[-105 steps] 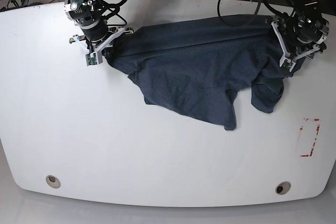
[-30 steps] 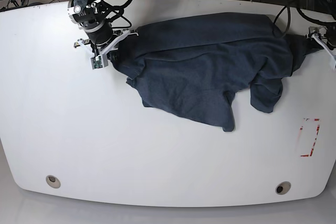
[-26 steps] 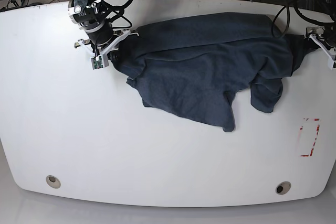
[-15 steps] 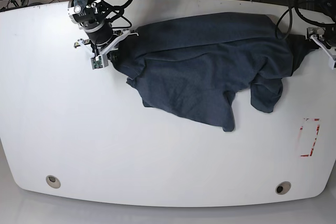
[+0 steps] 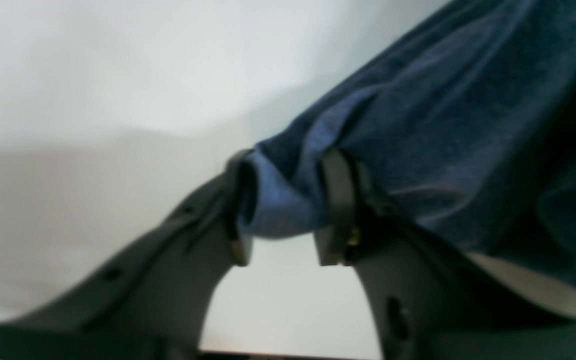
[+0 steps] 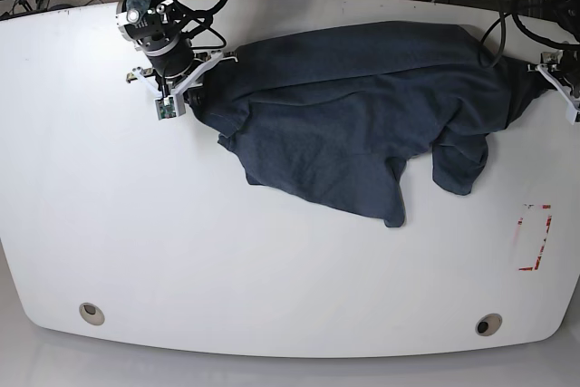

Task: Fold the T-shirt properly
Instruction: 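Hold the stretched shirt edge with both grippers, then lift the shirt with both grippers and fling it across the table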

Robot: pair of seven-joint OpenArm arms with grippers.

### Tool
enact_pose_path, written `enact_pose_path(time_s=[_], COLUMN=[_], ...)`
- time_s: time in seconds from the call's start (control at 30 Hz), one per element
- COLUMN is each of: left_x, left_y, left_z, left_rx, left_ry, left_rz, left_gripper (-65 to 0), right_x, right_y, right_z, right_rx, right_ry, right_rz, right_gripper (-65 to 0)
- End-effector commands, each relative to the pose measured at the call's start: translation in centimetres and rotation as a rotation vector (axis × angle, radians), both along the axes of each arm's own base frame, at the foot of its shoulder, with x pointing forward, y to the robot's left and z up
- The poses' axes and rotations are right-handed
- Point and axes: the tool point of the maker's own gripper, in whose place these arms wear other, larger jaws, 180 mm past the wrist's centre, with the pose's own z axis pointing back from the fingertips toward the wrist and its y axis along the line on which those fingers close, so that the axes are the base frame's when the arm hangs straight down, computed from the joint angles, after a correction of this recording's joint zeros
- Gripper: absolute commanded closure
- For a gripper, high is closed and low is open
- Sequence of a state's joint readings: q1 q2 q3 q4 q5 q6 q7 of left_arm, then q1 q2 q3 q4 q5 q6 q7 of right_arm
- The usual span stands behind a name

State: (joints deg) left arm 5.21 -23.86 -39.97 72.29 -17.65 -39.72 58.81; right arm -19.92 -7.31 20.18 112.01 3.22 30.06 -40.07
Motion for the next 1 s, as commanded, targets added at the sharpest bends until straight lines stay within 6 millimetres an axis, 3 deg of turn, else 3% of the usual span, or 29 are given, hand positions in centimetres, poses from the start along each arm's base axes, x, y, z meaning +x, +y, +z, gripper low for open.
enact_pose_path(time_s=[0.0,0.07,0.2,0.37,0.43,0.57,0.73,0.97], left_x=[-0.8,-0.8,-0.4,1.7,1.6,3.0,5.0,8.5], left_y=[-0.6,-0.6,-0.5,-0.7,-0.9,-2.6,-4.5,-5.6], left_z=[-0.8,-0.8,-0.2,3.1,3.9,5.8,9.5,16.0], left_rx=[-0.012,-0.012,0.003,0.089,0.115,0.127,0.161,0.267], left_ry=[0.049,0.049,0.031,-0.056,-0.068,-0.146,-0.260,-0.374], left_rz=[-0.015,-0.015,-0.023,-0.081,-0.103,-0.147,-0.211,-0.238], left_gripper=[-5.1,0.0,0.0,0.0,0.0,0.0,0.0,0.0], right_x=[0.7,0.7,0.8,1.6,1.9,2.7,3.5,6.4], right_y=[0.1,0.1,0.1,-0.1,-0.3,-0.3,-0.6,-3.8], right_z=[1.2,1.2,1.2,1.8,1.7,1.2,1.5,3.5], right_rx=[0.008,0.008,0.008,0.003,-0.003,0.008,0.001,-0.062], right_ry=[-0.051,-0.051,-0.053,-0.075,-0.074,-0.066,-0.068,-0.114], right_rz=[0.002,0.002,0.002,-0.004,-0.007,-0.012,-0.018,-0.047], right_gripper=[0.0,0.0,0.0,0.0,0.0,0.0,0.0,0.0])
